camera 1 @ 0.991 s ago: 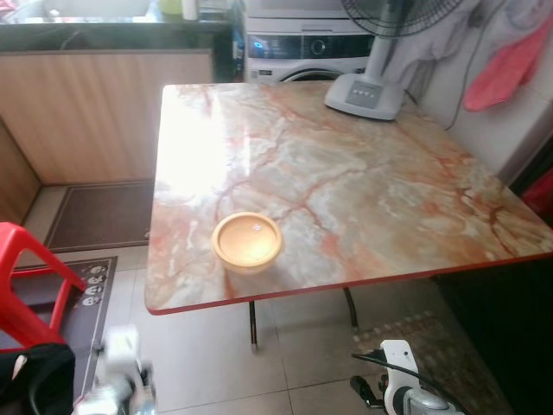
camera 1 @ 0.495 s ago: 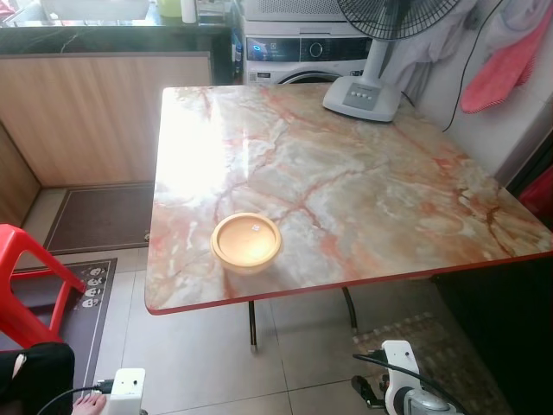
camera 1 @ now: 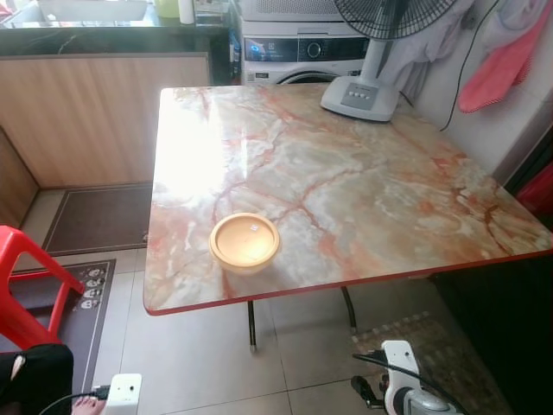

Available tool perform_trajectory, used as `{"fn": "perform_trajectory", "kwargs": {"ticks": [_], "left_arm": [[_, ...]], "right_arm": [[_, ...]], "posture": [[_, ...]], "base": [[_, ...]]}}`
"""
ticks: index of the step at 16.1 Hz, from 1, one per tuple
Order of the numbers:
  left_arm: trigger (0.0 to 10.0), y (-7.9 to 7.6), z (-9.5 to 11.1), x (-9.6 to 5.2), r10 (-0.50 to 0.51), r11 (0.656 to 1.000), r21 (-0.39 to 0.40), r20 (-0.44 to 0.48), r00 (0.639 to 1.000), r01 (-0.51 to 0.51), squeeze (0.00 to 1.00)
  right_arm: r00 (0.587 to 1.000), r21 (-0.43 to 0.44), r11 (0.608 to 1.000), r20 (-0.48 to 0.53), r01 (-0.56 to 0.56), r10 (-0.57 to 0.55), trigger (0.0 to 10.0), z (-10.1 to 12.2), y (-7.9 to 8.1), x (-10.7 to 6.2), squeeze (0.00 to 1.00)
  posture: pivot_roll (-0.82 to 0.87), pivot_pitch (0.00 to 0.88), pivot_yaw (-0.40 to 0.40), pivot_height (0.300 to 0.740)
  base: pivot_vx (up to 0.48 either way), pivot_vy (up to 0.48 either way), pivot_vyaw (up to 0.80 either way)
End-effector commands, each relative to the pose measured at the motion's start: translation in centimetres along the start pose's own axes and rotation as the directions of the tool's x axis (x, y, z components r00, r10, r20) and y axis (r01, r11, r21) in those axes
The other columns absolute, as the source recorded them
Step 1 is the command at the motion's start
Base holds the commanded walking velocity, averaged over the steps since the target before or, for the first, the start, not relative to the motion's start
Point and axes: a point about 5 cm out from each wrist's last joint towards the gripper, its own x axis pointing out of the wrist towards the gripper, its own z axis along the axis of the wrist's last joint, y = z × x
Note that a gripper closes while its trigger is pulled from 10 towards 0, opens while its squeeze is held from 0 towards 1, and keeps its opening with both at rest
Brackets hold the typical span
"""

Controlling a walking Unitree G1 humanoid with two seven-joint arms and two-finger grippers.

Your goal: Restocking fridge

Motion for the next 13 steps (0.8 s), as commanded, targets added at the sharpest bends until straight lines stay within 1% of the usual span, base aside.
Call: {"fn": "perform_trajectory", "kwargs": {"ticks": [1, 2, 7, 10, 13], "left_arm": [[10.0, 0.0, -1.0, -0.1, 0.013, 1.0, -0.008, -0.044, 0.999, -0.013, 0.0], [10.0, 0.0, -1.5, -0.1, 0.012, 1.0, -0.017, -0.06, 0.998, -0.013, 0.0], [10.0, 0.4, -2.4, -0.2, 0.012, 1.0, -0.026, -0.083, 0.996, -0.014, 0.0], [10.0, 0.6, -2.9, -0.3, 0.015, 1.0, -0.017, -0.094, 0.995, -0.017, 0.0], [10.0, 0.5, -2.9, -0.3, 0.008, 1.0, -0.018, -0.097, 0.995, -0.01, 0.0]], "right_arm": [[1.0, 0.013, 1.0, 0.001, 0.0, 0.0, 10.0, 0.0, 0.0, 0.0, 0.0], [1.0, 0.017, 1.0, 0.006, 0.001, -0.001, 10.0, 0.0, 0.0, 0.0, 0.0], [1.0, 0.016, 1.0, 0.006, 0.005, -0.005, 10.0, 0.1, -0.1, 0.0, 0.0], [1.0, 0.015, 1.0, 0.006, 0.003, -0.003, 10.0, 0.1, 0.0, 0.0, 0.0], [1.0, 0.014, 1.0, 0.005, 0.003, -0.003, 10.0, 0.2, -0.1, 0.0, 0.0]], "posture": [[0.15, 0.0, -0.075, 0.74], [0.15, 0.0, -0.076, 0.74], [0.15, 0.0, -0.076, 0.74], [0.15, 0.0, -0.076, 0.74], [0.15, 0.0, -0.076, 0.74]], "base": [[0.0, 0.0, 0.0], [0.0, 0.262, 0.0], [0.0, 0.301, 0.0], [0.0, 0.0, 0.0], [0.0, 0.0, 0.0]]}}
